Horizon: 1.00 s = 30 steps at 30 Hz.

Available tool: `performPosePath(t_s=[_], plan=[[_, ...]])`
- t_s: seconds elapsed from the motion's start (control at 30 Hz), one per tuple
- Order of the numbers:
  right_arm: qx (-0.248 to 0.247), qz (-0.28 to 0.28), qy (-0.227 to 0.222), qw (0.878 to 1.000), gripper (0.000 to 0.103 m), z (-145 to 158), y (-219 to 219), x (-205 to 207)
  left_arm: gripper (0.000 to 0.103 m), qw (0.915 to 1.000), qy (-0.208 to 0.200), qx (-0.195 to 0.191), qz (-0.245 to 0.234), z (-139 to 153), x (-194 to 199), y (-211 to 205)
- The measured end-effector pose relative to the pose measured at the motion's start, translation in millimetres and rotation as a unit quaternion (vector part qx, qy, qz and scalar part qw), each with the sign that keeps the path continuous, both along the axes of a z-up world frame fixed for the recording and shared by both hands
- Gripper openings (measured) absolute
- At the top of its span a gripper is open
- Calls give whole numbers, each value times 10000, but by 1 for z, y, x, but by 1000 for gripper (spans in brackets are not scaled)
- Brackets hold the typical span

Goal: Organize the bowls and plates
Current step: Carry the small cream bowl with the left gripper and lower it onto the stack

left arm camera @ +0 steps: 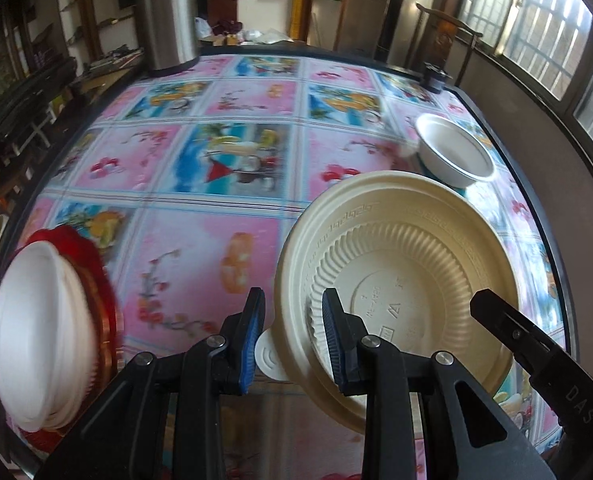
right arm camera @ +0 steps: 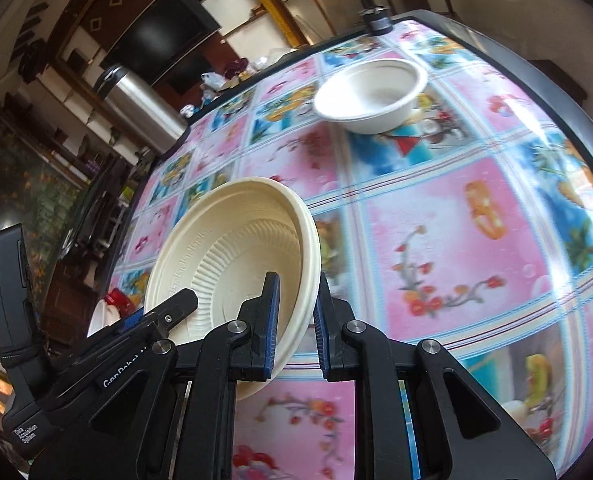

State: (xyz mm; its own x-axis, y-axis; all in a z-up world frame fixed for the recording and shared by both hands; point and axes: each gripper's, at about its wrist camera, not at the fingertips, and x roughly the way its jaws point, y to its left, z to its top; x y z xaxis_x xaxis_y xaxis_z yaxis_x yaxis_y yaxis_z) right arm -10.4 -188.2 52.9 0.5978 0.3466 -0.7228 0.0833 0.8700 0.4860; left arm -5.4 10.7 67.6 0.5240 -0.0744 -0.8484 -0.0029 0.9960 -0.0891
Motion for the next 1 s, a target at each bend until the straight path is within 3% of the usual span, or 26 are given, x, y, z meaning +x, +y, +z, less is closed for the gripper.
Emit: performPosePath(t_s=[0.27,0.53,0.83,1.0], plan=[[-59,629,-253,9977,16,25,74,8,29,9978,-186,-12,630,18,-15,71],[71,1405,-510,9887,16,48,162,16,29,9897,-340,76,1386,35,-43,148],[208,2164,-562,9745,16,50,253,17,29,9778,-295,177,2068,35,-73,211],[257,2350,-487,9704,16,41,275,20,29,9749,-269,207,2199,31,-80,225]])
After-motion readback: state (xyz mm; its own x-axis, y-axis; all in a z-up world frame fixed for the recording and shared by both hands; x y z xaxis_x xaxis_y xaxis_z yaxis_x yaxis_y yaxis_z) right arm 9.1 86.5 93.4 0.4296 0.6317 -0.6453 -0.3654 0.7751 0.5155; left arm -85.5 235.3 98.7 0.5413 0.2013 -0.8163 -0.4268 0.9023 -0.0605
